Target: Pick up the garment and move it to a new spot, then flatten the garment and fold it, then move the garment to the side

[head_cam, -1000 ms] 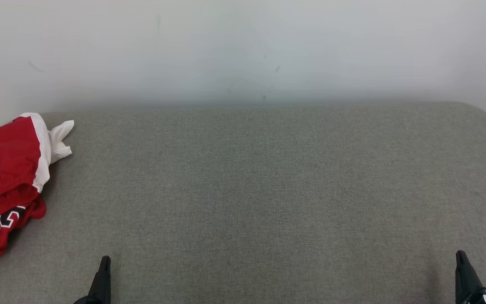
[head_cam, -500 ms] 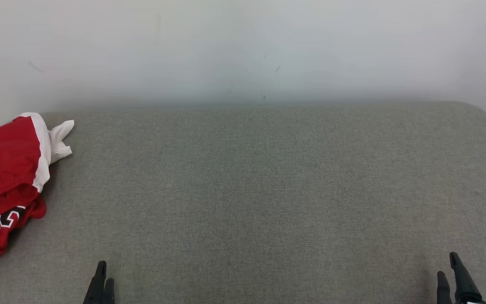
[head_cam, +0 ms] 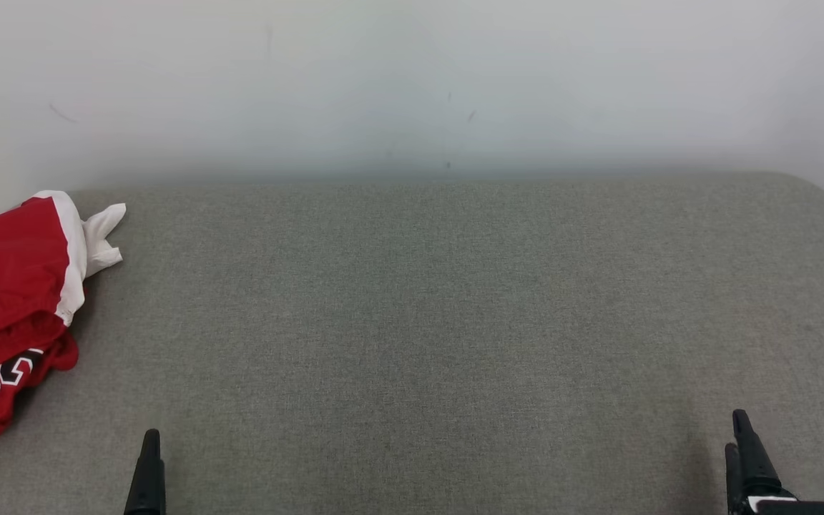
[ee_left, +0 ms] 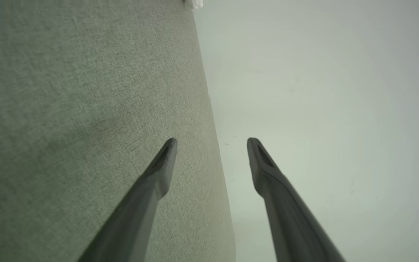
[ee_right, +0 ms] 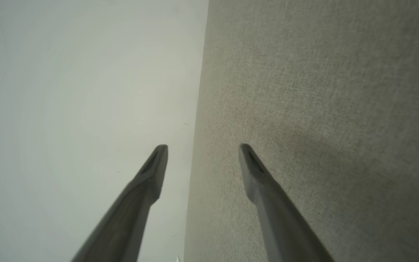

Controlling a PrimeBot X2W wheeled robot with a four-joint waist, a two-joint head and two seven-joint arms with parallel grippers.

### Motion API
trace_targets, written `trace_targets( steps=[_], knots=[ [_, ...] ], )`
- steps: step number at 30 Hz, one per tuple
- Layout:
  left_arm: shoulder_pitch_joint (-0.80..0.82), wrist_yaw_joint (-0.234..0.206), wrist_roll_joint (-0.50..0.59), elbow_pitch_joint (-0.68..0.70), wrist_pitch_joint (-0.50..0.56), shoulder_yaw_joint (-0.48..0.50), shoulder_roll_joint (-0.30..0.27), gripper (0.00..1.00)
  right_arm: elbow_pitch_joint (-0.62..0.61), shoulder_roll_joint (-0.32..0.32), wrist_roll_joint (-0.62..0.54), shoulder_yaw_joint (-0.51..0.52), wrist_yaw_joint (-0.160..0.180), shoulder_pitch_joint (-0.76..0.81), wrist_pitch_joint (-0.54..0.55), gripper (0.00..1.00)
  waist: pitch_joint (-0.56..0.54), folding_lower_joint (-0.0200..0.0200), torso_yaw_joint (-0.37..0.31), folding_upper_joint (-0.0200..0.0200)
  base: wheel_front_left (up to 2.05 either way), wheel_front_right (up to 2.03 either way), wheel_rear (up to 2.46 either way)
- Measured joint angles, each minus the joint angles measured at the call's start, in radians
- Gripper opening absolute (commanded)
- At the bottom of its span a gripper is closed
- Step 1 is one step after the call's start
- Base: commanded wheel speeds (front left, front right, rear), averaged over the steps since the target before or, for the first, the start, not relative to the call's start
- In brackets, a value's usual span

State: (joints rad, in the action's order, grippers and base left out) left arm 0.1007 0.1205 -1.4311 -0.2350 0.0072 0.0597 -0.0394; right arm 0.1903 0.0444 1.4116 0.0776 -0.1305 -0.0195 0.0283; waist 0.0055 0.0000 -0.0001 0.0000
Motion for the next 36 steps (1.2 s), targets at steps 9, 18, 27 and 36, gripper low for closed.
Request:
trace_targets(
  steps=[9, 18, 27, 36],
  knots=[
    [-0.02, -0.045, 0.198, 0.078, -0.036, -0.005, -0.001, 1.0, -0.011, 0.001, -0.201, -0.05, 0.0, -0.014, -0.04, 1.0, 0.002, 0.0, -0.002, 0.0, 0.0, 0.0, 0.0],
    [-0.041, -0.083, 0.414, 0.126, -0.067, -0.034, -0.001, 1.0, -0.012, 0.001, -0.349, -0.085, 0.0, -0.033, -0.074, 1.0, 0.003, 0.0, -0.005, 0.0, 0.0, 0.0, 0.0],
    [-0.06, -0.118, 0.603, 0.159, -0.096, -0.047, -0.002, 1.0, -0.012, 0.001, -0.536, -0.114, 0.0, -0.04, -0.104, 1.0, 0.002, 0.0, -0.009, 0.0, 0.0, 0.0, 0.0],
    [-0.066, -0.15, 0.765, 0.18, -0.119, -0.053, -0.01, 1.0, -0.009, 0.001, -0.702, -0.14, 0.0, -0.052, -0.129, 1.0, 0.001, 0.0, -0.009, 0.0, 0.0, 0.0, 0.0]
  ],
)
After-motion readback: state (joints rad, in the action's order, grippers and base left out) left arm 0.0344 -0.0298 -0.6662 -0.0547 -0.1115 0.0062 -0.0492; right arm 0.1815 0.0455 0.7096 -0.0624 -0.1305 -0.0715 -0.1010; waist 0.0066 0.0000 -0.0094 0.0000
